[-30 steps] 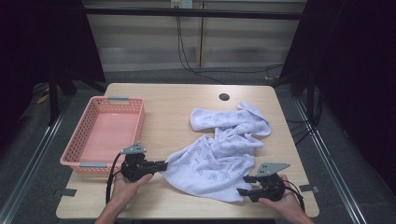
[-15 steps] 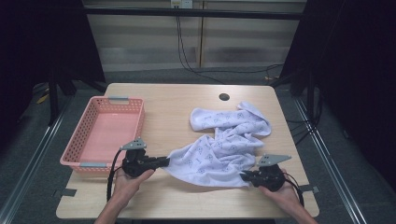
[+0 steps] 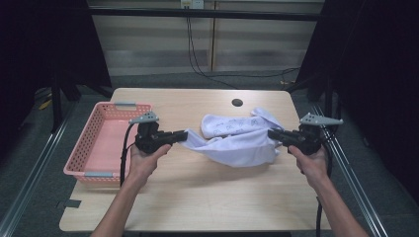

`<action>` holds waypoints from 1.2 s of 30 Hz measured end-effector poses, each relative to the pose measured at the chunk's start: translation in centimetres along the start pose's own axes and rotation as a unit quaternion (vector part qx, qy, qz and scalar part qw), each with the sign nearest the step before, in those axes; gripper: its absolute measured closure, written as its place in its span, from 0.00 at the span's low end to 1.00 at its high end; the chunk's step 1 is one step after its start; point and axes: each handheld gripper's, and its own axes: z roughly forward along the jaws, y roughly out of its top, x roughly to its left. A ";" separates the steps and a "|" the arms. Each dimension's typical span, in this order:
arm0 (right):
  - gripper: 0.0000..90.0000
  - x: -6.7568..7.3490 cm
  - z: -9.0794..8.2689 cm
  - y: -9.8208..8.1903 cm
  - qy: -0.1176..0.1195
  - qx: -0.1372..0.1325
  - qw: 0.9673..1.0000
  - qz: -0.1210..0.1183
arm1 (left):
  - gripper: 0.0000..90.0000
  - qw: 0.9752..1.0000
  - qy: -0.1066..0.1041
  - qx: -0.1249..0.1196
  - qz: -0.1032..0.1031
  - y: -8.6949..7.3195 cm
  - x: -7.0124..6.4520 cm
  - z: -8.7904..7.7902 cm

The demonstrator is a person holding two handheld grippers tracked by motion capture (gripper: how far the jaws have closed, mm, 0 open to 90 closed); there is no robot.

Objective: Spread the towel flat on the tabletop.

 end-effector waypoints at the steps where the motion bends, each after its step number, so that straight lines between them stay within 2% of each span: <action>1: 0.92 -0.2 0.0 0.7 -0.001 -0.006 1.000 -0.003 | 0.96 1.000 0.001 -0.006 -0.002 0.7 0.1 -0.1; 11: 0.92 -1.4 0.6 6.9 -0.039 -0.024 0.999 -0.016 | 0.96 0.999 0.027 -0.039 0.004 6.4 1.1 -0.9; 14: 0.92 -1.9 0.2 9.1 -0.050 -0.038 0.998 -0.018 | 0.96 0.998 0.037 -0.053 0.009 8.1 1.2 -1.6; 16: 0.92 -2.0 -0.4 10.6 -0.054 -0.053 0.997 -0.017 | 0.96 0.997 0.035 -0.071 0.008 9.3 1.0 -2.3; 19: 0.92 -1.7 -1.7 13.2 -0.059 -0.074 0.995 -0.025 | 0.96 0.995 0.046 -0.080 0.033 11.6 0.1 -3.4; 21: 0.93 -1.3 -2.6 14.6 -0.062 -0.090 0.994 -0.032 | 0.96 0.992 0.035 -0.110 0.041 13.2 -1.0 -4.6; 23: 0.93 -0.6 -4.0 16.2 -0.058 -0.114 0.991 -0.036 | 0.96 0.990 0.035 -0.123 0.057 14.6 -2.3 -5.6; 25: 0.93 0.1 -5.3 17.1 -0.056 -0.135 0.988 -0.041 | 0.96 0.989 0.034 -0.126 0.069 15.2 -3.5 -6.3; 27: 0.93 0.8 -6.1 16.9 -0.049 -0.142 0.988 -0.047 | 0.96 0.989 0.027 -0.122 0.077 14.4 -4.4 -6.5; 28: 0.93 1.0 -6.2 16.3 -0.048 -0.138 0.988 -0.048 | 0.96 0.990 0.025 -0.118 0.072 13.6 -4.6 -6.3; 29: 0.93 1.1 -6.3 15.4 -0.044 -0.133 0.989 -0.049 | 0.96 0.991 0.025 -0.106 0.076 12.6 -4.7 -6.1; 31: 0.93 1.0 -5.9 13.1 -0.040 -0.112 0.992 -0.043 | 0.96 0.994 0.016 -0.091 0.063 10.0 -4.5 -5.5; 32: 0.93 1.0 -5.7 11.6 -0.037 -0.100 0.993 -0.043 | 0.96 0.995 0.013 -0.079 0.052 8.1 -4.3 -5.0; 35: 0.93 1.0 -5.1 6.8 -0.027 -0.061 0.997 -0.032 | 0.96 0.998 0.007 -0.044 0.045 3.9 -4.2 -4.3; 36: 0.93 1.1 -5.1 5.2 -0.019 -0.052 0.998 -0.027 | 0.96 0.999 0.001 -0.034 0.036 2.4 -4.2 -4.2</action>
